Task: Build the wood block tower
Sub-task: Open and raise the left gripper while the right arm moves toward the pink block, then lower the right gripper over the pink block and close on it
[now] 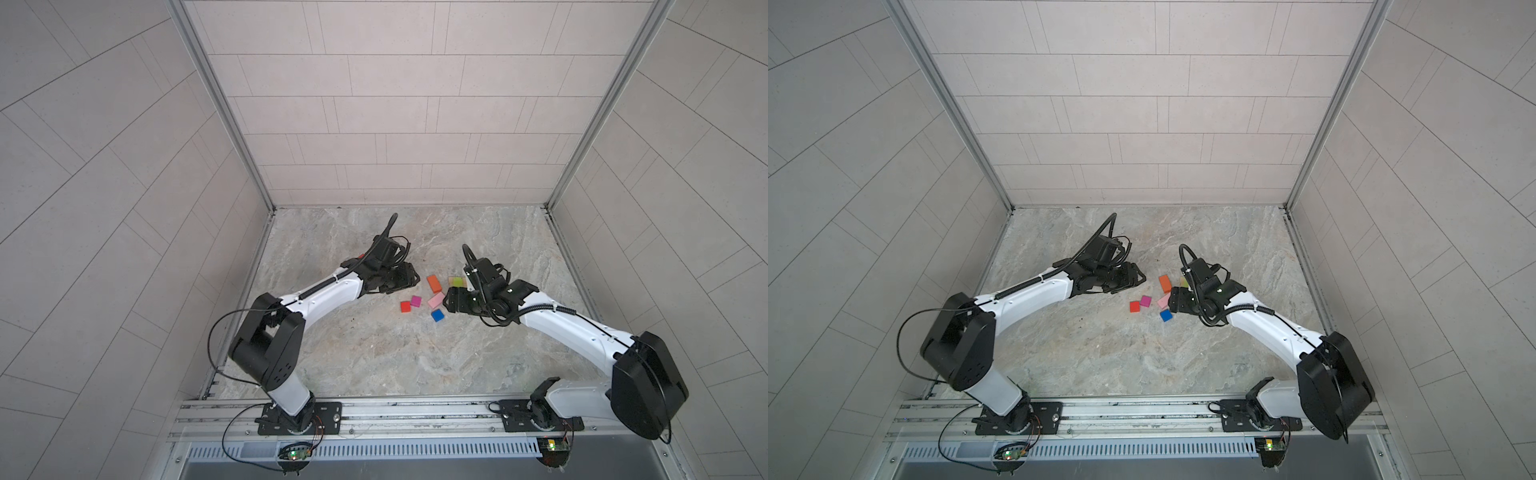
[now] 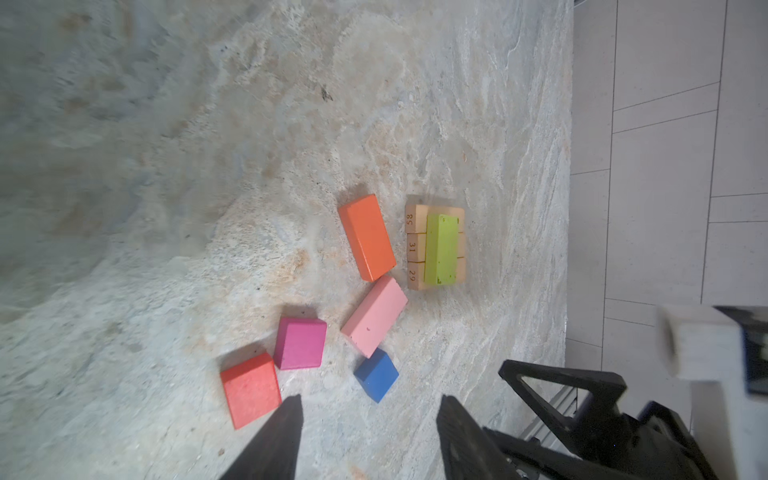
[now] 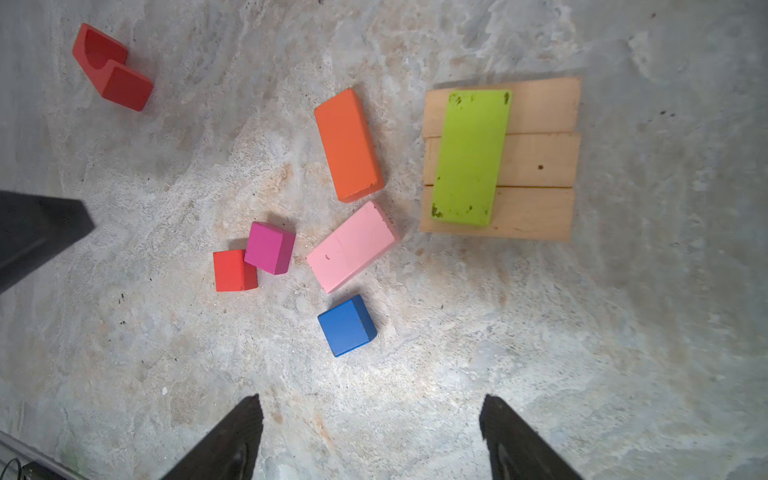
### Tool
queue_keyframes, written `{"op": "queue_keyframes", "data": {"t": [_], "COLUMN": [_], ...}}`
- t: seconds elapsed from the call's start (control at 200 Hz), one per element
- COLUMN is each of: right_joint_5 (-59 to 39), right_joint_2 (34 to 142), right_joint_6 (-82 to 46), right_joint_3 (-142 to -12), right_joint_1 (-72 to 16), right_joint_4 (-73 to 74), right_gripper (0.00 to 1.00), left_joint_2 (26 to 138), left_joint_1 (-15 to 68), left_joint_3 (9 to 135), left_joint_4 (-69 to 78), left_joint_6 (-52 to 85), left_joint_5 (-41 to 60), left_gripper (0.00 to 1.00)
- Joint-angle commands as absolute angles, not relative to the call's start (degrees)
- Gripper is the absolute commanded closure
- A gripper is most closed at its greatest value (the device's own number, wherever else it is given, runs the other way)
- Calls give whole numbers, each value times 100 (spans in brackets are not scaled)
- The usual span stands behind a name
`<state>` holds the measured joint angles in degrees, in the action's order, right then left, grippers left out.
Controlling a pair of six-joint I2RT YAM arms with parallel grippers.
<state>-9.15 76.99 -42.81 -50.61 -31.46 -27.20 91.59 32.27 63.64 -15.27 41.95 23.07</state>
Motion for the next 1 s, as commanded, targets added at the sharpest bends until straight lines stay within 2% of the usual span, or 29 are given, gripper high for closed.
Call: {"op": "queue_keyframes", "data": {"t": [0.0,0.175,0.425,0.48,0.831,0.996], "right_joint_5": [-557,-422,179,307,472,389], "right_joint_2": [7936,8347,8703,8778,9235,9507], "right_joint_6": [-4728,-5235,-5757,-5862,-6440,-6653], "right_joint_3": [-5289,-5216,-5509,-5590,-5860,-5939], "right_joint_1": [-3272,-3486,-3876,-3890,-3924,-3997], "right_joint_4": [-2758,-2399,-2576,-2711,-2585,-2367], "right_gripper": [17,18,20,21,29,31], "left_joint_2": [8622,7959,7402,7378,7171,6967], "left_joint_1": [2967,2454,1804,1748,1567,1556], "left_joint_3": [6317,6190,5946,5943,5943,5878], "left_joint_4": [-2292,-2976,-3375,-3481,-3518,-3542], "left_joint_6": [3730,3325,2639,2476,2219,2160], "left_joint_5": [2333,2526,2873,2836,3355,3130], "left_gripper": [37,32,29,26,25,25]}}
